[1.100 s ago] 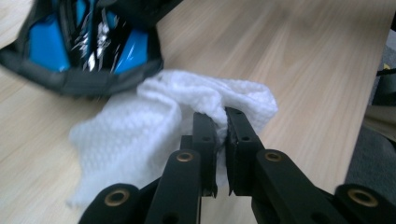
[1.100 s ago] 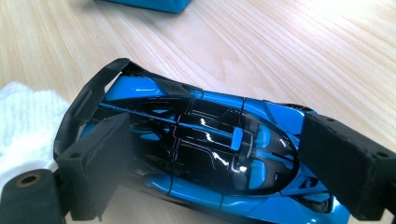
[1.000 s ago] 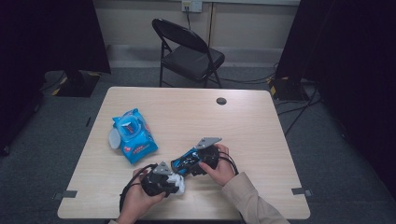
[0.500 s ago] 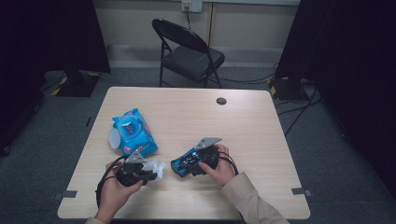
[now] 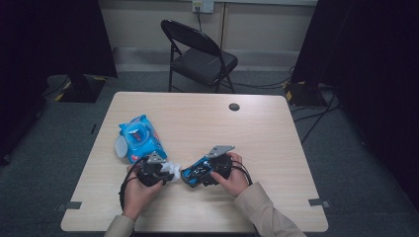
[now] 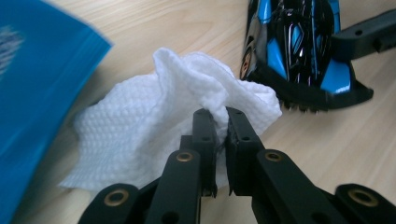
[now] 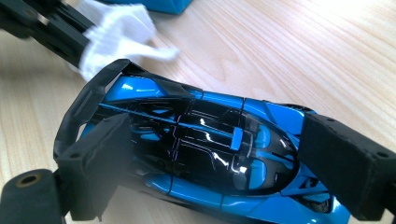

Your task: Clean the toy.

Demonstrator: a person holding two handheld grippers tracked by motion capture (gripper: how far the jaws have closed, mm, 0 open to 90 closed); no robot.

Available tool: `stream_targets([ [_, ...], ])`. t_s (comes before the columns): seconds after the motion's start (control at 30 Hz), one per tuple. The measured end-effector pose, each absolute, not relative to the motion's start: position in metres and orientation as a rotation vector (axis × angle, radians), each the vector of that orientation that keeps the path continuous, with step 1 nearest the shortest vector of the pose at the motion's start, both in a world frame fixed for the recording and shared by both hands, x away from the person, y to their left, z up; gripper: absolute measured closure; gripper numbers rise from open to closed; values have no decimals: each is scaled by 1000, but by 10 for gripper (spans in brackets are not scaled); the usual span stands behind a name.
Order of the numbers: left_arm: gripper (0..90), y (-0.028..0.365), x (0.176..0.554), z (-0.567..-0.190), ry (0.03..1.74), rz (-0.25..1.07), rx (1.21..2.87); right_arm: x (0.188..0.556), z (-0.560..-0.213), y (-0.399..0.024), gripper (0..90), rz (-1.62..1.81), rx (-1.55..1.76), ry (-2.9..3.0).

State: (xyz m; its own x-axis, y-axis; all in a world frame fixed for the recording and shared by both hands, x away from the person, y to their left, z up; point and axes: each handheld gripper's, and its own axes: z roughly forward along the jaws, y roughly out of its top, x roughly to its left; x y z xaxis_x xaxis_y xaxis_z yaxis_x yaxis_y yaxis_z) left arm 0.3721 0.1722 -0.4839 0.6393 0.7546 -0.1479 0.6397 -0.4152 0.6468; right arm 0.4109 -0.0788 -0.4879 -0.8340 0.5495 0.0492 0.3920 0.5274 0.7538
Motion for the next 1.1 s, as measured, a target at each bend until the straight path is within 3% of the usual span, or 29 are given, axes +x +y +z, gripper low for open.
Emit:
stream_targets([
  [1.1, 840, 141, 345, -486, 966, 70, 2252, 411, -488, -79, 98, 1196, 800, 2569],
])
